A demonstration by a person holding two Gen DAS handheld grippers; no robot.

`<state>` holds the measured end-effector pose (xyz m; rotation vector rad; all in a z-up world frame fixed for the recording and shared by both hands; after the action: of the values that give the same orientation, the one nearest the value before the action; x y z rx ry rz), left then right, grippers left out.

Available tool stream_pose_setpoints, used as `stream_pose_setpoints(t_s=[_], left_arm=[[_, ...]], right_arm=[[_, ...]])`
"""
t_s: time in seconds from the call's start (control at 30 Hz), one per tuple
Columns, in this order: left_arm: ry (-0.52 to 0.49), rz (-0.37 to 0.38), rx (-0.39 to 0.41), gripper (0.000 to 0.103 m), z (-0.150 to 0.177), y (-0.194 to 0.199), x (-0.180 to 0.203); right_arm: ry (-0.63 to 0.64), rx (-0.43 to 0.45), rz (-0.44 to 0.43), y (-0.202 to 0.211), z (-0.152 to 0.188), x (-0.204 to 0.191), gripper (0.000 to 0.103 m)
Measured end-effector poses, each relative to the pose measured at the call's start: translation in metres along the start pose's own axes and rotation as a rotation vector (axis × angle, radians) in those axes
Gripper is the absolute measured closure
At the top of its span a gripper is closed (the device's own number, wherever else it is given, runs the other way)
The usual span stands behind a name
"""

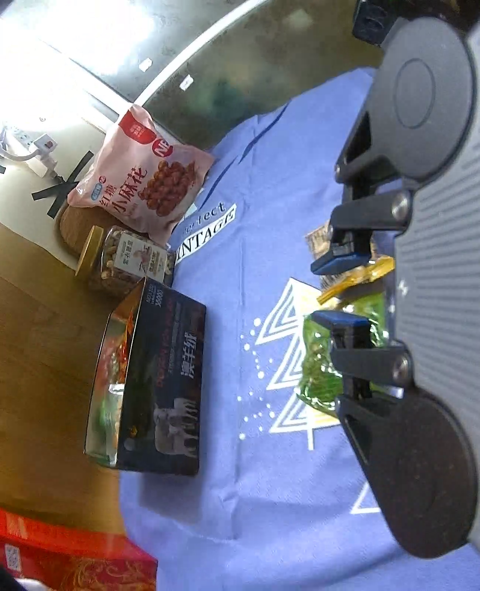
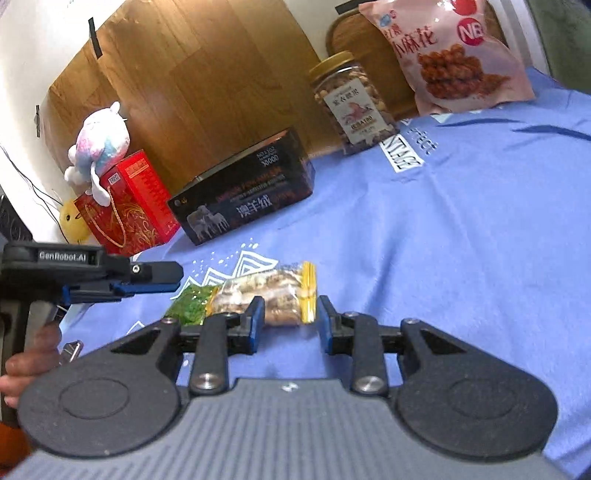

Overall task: Organize snacks
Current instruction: 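Move the left gripper toward the green jelly bag and small nut bag, then grasp the small yellow-edged nut bag with the left gripper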

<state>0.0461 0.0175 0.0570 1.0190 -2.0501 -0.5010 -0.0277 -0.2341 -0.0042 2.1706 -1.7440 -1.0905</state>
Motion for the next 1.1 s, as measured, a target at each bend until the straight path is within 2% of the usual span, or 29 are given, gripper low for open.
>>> stream_pose_setpoints(t_s=[0.17,0.33,0.5,0.67,0.73,0.8,0.93,0.97,1.0,1.1], left_arm=[[-0.062,-0.098,0.049,0.081,0.008,0.015,0.01],[-0.056,-0.123,0.05,0.081,0.012,0.016,0.01],[-0.037,-0.115,0.048,0.081,0.011,0.02,0.006],[-0.004,-0.061,0.03,0.081,0.01,0.024,0.002],[-0.005,-0.042,0.019,0.08,0.011,0.021,0.003],[-0.011,-0.033,0.012,0.072,0.011,0.015,0.007],[-0.016,0.015,-0.033,0.071,0.011,-0.003,0.018],[-0.021,0.025,-0.044,0.066,0.011,-0.007,0.021],[-0.03,0.021,-0.053,0.057,0.012,-0.011,0.024],[-0.066,-0.007,-0.067,0.054,0.014,-0.023,0.029]], right_arm=[[-0.019,-0.022,-0.023,0.007,0.011,0.004,0.069],[-0.012,-0.026,-0.043,0.008,0.015,0.005,0.069],[0.06,0.006,-0.032,0.016,0.016,0.006,0.065],[0.153,0.022,-0.046,0.023,0.019,0.007,0.062],[0.195,0.015,-0.057,0.021,0.019,0.003,0.057],[0.232,0.005,-0.061,0.017,0.017,-0.002,0.056],[0.308,-0.009,-0.036,0.006,0.012,-0.01,0.056],[0.318,-0.014,-0.028,0.003,0.01,-0.01,0.056],[0.326,-0.022,-0.025,0.0,0.007,-0.011,0.055],[0.349,-0.046,-0.029,-0.012,0.002,-0.012,0.051]])
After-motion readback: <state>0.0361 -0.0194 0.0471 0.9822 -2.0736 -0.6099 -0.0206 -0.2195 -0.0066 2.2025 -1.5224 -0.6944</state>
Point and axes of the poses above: each gripper's, at about its wrist camera, not at the fingertips, and y roughly against the way its jaws point, x to its right, z to its underside, the point moved 1 cm from there along -y, roughly the way its jaws point, and after that the axes turned 4 degrees about z, right-handed, at the moved point
